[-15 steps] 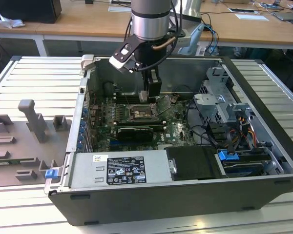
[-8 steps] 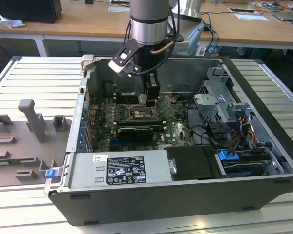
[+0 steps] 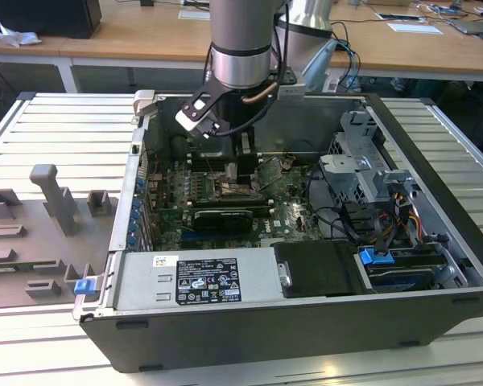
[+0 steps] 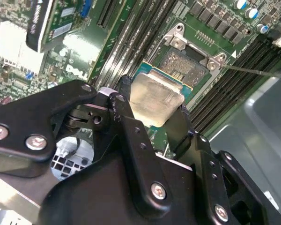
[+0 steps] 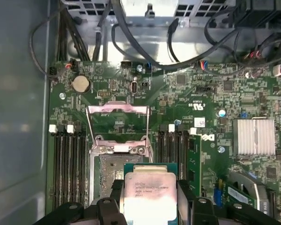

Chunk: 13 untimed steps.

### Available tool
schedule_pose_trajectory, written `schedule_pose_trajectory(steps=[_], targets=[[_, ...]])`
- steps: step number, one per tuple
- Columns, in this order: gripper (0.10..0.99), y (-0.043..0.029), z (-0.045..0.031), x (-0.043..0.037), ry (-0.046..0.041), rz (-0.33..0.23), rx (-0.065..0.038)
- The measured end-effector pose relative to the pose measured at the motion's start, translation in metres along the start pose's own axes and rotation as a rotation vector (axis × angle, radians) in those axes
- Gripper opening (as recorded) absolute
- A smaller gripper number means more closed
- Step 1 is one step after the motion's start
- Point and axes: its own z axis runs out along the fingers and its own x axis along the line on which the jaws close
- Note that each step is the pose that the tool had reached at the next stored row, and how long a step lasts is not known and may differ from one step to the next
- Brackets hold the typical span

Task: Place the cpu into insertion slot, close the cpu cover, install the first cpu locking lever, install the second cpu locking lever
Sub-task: 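Place the cpu into insertion slot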

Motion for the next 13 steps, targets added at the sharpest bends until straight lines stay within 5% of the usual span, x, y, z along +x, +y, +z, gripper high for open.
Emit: schedule_pose_trajectory(steps=[13], targets=[[0.537,-0.0042,0.031,0.0163,0.0013,-0.016,0.0]])
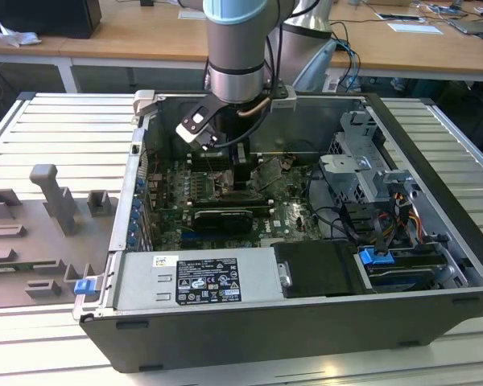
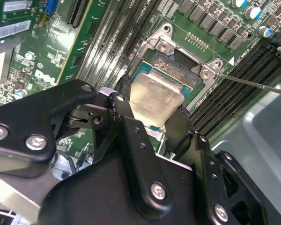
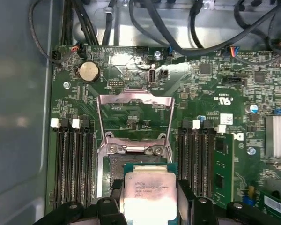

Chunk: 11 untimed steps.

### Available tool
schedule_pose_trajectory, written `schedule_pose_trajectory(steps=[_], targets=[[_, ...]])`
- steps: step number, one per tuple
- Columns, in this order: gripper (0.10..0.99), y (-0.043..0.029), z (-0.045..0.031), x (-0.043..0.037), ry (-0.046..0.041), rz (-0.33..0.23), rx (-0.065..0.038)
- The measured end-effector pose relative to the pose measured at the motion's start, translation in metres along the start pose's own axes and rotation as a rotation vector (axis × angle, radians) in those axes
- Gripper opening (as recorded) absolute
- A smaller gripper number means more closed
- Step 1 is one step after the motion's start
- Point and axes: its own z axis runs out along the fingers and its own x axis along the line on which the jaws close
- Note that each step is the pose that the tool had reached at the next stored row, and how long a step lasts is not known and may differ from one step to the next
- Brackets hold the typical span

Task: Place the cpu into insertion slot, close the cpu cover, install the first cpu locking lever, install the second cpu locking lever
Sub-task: 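Place the cpu into insertion slot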

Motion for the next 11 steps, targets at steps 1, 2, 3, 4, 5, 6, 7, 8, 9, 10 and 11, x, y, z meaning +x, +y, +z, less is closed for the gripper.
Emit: schedule_pose_trajectory(steps=[1,2,3,4,5,6,7,8,9,10,11], targets=[[0.537,-0.0001,0.0014,0.0005,0.0,0.0,0.0],[0.537,-0.0001,0.0024,0.0012,-0.0003,0.001,0.0],[0.537,-0.0002,0.0038,0.0025,-0.0003,0.001,0.0],[0.537,-0.0003,0.0052,0.0041,-0.0003,0.001,0.0],[0.537,-0.0003,0.0065,0.006,-0.0005,0.001,0.0],[0.537,-0.0004,0.0074,0.0071,-0.0006,0.002,0.0],[0.537,-0.0005,0.0087,0.0079,-0.0006,0.004,0.0],[0.537,-0.0008,0.0116,0.0088,-0.0017,0.017,0.0],[0.537,-0.001,0.0133,0.0099,-0.0021,0.021,0.0],[0.537,-0.0011,0.0146,0.0108,-0.0021,0.021,0.0],[0.537,-0.0012,0.0158,0.0115,-0.002,0.021,0.0]])
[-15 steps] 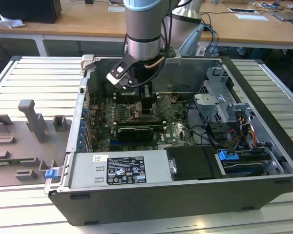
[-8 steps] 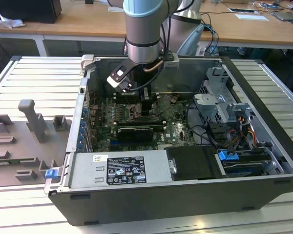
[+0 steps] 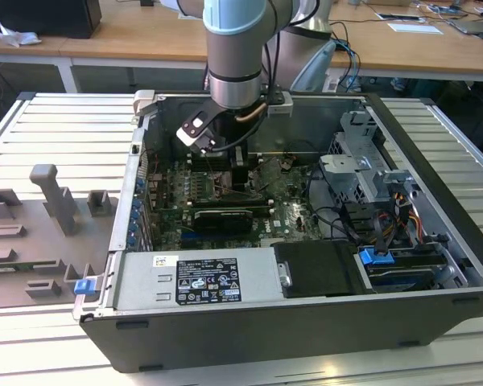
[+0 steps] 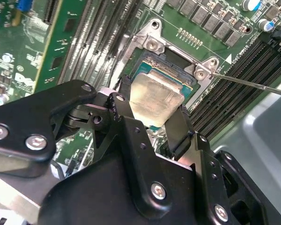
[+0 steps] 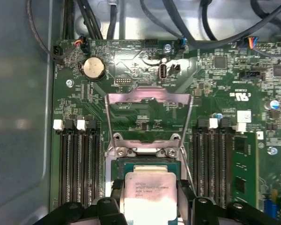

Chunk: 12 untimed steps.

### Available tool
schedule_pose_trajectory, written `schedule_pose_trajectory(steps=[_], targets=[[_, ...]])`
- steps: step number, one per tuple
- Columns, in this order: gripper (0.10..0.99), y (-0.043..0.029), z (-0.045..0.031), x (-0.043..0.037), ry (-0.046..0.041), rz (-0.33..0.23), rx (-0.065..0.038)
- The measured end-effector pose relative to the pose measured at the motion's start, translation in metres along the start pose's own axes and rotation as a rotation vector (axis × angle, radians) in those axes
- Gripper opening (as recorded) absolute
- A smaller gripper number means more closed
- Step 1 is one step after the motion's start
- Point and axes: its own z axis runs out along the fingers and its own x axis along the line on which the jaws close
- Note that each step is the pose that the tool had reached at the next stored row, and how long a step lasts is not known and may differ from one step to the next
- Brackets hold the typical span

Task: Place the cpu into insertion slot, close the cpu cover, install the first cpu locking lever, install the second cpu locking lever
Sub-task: 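Place the cpu into insertion slot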

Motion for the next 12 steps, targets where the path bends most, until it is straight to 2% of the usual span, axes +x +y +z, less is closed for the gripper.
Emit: schedule_pose_trajectory(steps=[7,12], targets=[[0.537,-0.0019,0.0068,0.0041,0.0,0.0,0.0],[0.537,-0.002,0.0071,0.0041,0.0,0.0,0.0]])
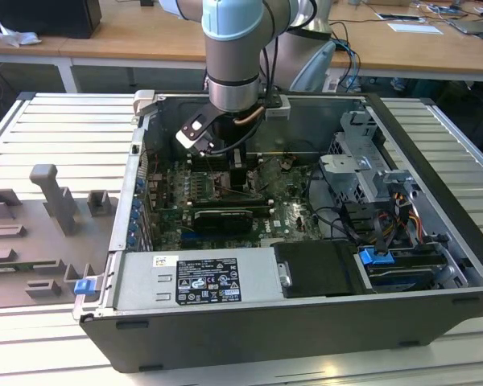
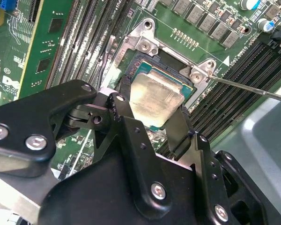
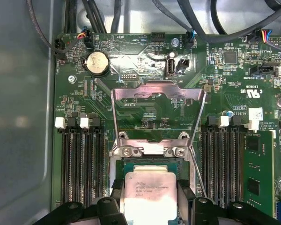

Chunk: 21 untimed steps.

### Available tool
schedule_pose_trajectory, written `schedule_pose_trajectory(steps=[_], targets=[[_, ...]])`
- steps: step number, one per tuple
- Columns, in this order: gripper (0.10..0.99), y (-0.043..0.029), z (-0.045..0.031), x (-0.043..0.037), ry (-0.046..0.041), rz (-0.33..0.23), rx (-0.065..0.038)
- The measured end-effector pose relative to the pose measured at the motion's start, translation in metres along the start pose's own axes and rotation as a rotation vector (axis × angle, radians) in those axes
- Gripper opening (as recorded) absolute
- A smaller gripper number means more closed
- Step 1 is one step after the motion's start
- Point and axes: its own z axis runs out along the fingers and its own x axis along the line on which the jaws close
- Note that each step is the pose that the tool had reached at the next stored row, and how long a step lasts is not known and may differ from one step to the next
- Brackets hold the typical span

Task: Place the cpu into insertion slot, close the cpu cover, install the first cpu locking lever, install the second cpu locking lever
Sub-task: 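Place the cpu into insertion slot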

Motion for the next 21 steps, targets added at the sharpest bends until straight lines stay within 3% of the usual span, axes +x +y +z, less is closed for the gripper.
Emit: schedule_pose_trajectory(steps=[8,21], targets=[[0.537,-0.0003,0.0032,0.0,-0.0002,0.0,0.0],[0.537,0.0002,0.0022,-0.0016,0.0,0.011,0.0]])
